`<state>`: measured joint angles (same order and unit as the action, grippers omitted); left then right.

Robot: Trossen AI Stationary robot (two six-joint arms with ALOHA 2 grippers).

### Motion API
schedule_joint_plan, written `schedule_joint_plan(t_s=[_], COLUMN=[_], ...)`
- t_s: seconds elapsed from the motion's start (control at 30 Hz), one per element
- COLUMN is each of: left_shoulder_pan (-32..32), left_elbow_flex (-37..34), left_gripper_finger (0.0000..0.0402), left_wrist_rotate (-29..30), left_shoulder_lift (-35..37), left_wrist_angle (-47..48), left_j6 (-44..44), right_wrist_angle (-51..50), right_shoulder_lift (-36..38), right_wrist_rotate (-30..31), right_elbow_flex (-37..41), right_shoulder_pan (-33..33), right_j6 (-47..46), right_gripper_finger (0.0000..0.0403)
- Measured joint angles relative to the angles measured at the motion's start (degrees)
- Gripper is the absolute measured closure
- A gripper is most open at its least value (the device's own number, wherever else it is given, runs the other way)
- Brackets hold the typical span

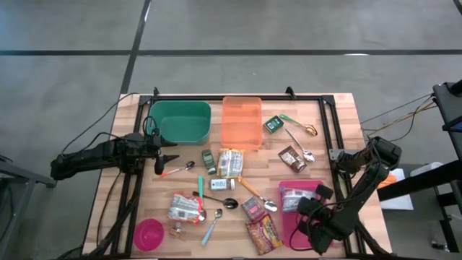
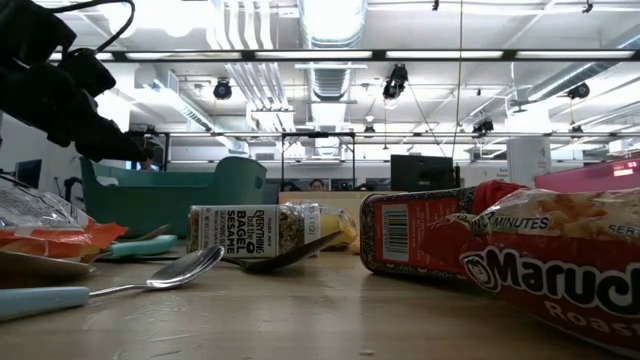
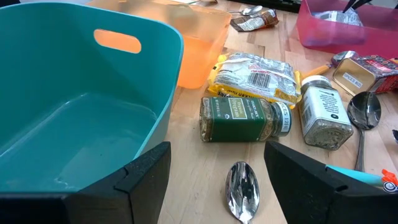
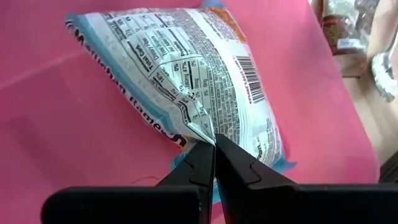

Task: Pick & Place Food Item
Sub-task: Put the blue noodle pack into the pink bin, then put the red noodle pack into the pink bin

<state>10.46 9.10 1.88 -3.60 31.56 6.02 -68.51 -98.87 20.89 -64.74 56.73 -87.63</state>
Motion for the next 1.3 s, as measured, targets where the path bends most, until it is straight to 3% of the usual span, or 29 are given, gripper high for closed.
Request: schedule_joint_plan(t_s=[0.23,0.5,0.7,0.93,1.13,1.3], left_shoulder_pan=[0.0,0.0,0.0,0.0,0.0,0.0], left_elbow_flex=[0.0,0.0,0.0,0.0,0.0,0.0], left_gripper_finger=[0.014,0.0141,0.0141,0.0141,0.0141,0.0141], left_wrist_rotate=[0.0,0.0,0.0,0.0,0.0,0.0], left_shoulder_lift=[0.0,0.0,0.0,0.0,0.0,0.0], left_wrist_angle=[0.0,0.0,0.0,0.0,0.0,0.0], left_j6=[0.0,0.0,0.0,0.0,0.0,0.0], right_wrist_angle=[0.0,-0.2,0.6,3.5,8.8,14.9], right_shoulder_lift=[0.0,0.1,0.1,0.1,0.1,0.1], right_wrist_rotate=[-1.7,-1.5,-1.3,0.3,3.2,9.9], right_elbow_flex=[-3.0,-4.6,-5.4,-9.9,-13.7,-14.5], right_shoulder_pan=[0.0,0.0,0.0,0.0,0.0,0.0], right_j6=[0.1,3.9,5.3,5.4,15.7,9.3], right_gripper_finger=[0.0375,0.0252,0.0195,0.0168,0.0159,0.0159])
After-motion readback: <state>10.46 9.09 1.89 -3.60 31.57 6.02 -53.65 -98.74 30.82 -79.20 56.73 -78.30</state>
